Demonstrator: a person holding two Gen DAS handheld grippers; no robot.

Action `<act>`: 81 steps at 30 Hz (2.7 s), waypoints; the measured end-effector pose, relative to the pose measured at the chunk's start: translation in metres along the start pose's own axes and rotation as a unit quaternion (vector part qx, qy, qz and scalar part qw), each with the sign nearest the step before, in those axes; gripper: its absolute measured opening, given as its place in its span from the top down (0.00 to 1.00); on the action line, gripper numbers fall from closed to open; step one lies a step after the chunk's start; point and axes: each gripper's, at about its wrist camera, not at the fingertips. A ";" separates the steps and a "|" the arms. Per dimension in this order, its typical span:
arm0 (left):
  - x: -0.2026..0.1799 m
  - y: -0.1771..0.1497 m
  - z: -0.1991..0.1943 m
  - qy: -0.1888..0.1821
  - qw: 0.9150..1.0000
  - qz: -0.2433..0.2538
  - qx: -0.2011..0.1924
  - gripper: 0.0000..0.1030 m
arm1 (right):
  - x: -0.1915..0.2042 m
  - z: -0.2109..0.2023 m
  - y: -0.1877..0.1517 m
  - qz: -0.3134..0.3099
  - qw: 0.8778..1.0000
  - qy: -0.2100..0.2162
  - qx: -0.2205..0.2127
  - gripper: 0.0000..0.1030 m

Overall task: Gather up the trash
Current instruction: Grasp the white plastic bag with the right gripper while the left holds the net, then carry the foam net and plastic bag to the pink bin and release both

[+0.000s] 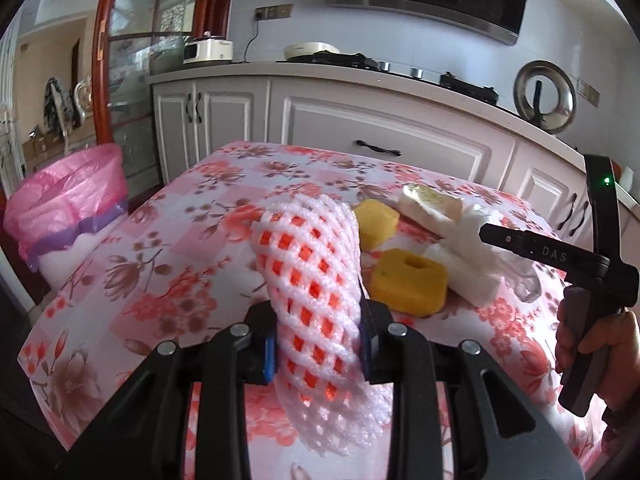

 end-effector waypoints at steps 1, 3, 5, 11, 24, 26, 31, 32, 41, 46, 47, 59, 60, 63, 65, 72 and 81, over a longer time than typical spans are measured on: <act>0.001 -0.001 0.000 0.001 1.000 -0.001 0.001 0.72 | -0.001 0.003 0.000 0.000 1.000 -0.002 0.003 0.28; 0.003 -0.003 0.001 0.003 1.000 -0.003 0.003 0.72 | -0.002 0.009 -0.002 0.004 1.000 -0.003 0.010 0.31; 0.004 -0.005 0.000 0.003 1.000 -0.004 0.004 0.72 | -0.003 0.012 -0.003 0.009 1.000 -0.005 0.015 0.34; 0.005 -0.009 0.002 0.005 1.000 -0.005 0.006 0.72 | -0.005 0.013 -0.005 0.015 1.000 -0.002 0.018 0.42; -0.005 -0.009 -0.005 -0.001 1.000 0.003 0.001 0.72 | 0.011 -0.024 -0.013 -0.010 1.000 0.017 -0.012 0.63; -0.007 -0.009 -0.006 -0.003 1.000 0.005 0.000 0.72 | 0.016 -0.036 -0.016 -0.014 0.999 0.025 -0.020 0.63; -0.013 -0.010 -0.011 -0.009 1.000 0.011 -0.003 0.72 | 0.031 -0.061 -0.022 -0.037 0.998 0.033 -0.041 0.63; -0.014 -0.009 -0.012 -0.010 1.000 0.012 -0.004 0.72 | 0.034 -0.066 -0.022 -0.041 0.997 0.038 -0.046 0.63; -0.013 -0.004 -0.028 -0.017 1.000 0.007 -0.024 0.72 | 0.068 -0.086 -0.029 -0.074 0.994 0.064 -0.045 0.63; -0.005 -0.001 -0.042 -0.012 0.999 0.004 -0.038 0.72 | 0.094 -0.090 -0.030 -0.098 0.991 0.078 -0.047 0.63; -0.002 -0.001 -0.044 -0.010 0.999 0.003 -0.040 0.72 | 0.100 -0.090 -0.030 -0.102 0.990 0.081 -0.048 0.63; 0.050 0.004 -0.079 0.030 0.998 -0.015 -0.056 0.72 | 0.173 -0.077 -0.022 -0.161 0.979 0.118 -0.043 0.63; 0.056 0.005 -0.082 0.032 0.998 -0.017 -0.057 0.72 | 0.181 -0.074 -0.021 -0.167 0.977 0.123 -0.042 0.63; 0.075 0.010 -0.090 0.041 0.997 -0.029 -0.063 0.72 | 0.201 -0.067 -0.017 -0.180 0.973 0.138 -0.038 0.63; 0.087 0.013 -0.094 0.047 0.996 -0.036 -0.065 0.72 | 0.219 -0.062 -0.014 -0.191 0.969 0.151 -0.038 0.63; 0.133 0.025 -0.106 0.097 0.991 -0.044 -0.075 0.72 | 0.277 -0.040 0.005 -0.222 0.955 0.192 -0.039 0.63; 0.207 0.068 -0.115 0.147 0.983 -0.056 -0.097 0.72 | 0.347 -0.001 0.044 -0.241 0.940 0.239 -0.038 0.63</act>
Point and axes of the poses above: each gripper's, at about its wrist camera, not at the fingertips, and z roughly the way its jaws point, x to its left, y to its top, and after that the axes turned 3 degrees about -y, right-handed
